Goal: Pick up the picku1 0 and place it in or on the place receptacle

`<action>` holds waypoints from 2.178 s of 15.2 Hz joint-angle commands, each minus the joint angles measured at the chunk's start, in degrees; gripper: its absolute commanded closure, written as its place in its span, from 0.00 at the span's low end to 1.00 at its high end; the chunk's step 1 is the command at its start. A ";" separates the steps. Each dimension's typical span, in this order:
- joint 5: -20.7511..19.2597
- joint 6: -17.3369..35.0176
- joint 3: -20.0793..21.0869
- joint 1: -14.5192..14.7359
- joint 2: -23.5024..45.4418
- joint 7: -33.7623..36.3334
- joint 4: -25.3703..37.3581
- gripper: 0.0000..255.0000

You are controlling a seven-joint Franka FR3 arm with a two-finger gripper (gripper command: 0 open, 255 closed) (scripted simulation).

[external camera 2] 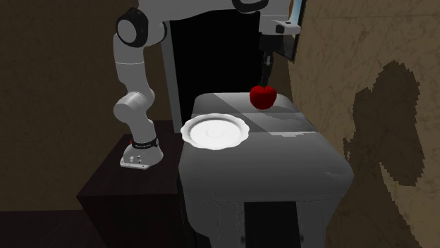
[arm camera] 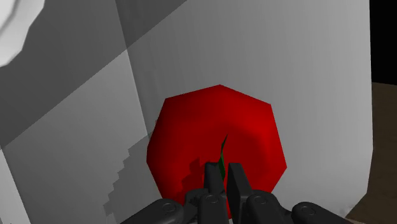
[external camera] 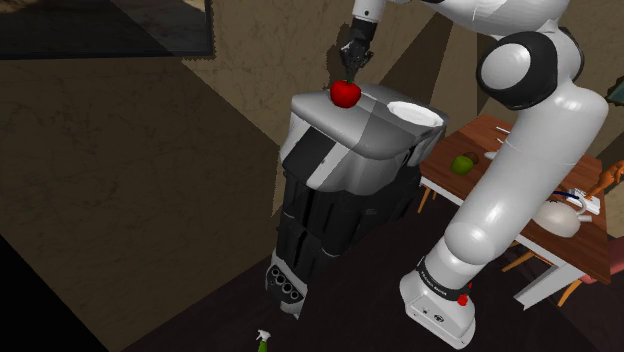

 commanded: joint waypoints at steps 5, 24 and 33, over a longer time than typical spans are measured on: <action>0.00 0.01 0.00 0.00 0.04 0.00 -0.05 1.00; 1.25 -16.89 -1.19 -2.47 6.21 -2.33 22.85 1.00; 0.08 -18.52 -5.66 -8.45 -1.45 -13.27 16.52 1.00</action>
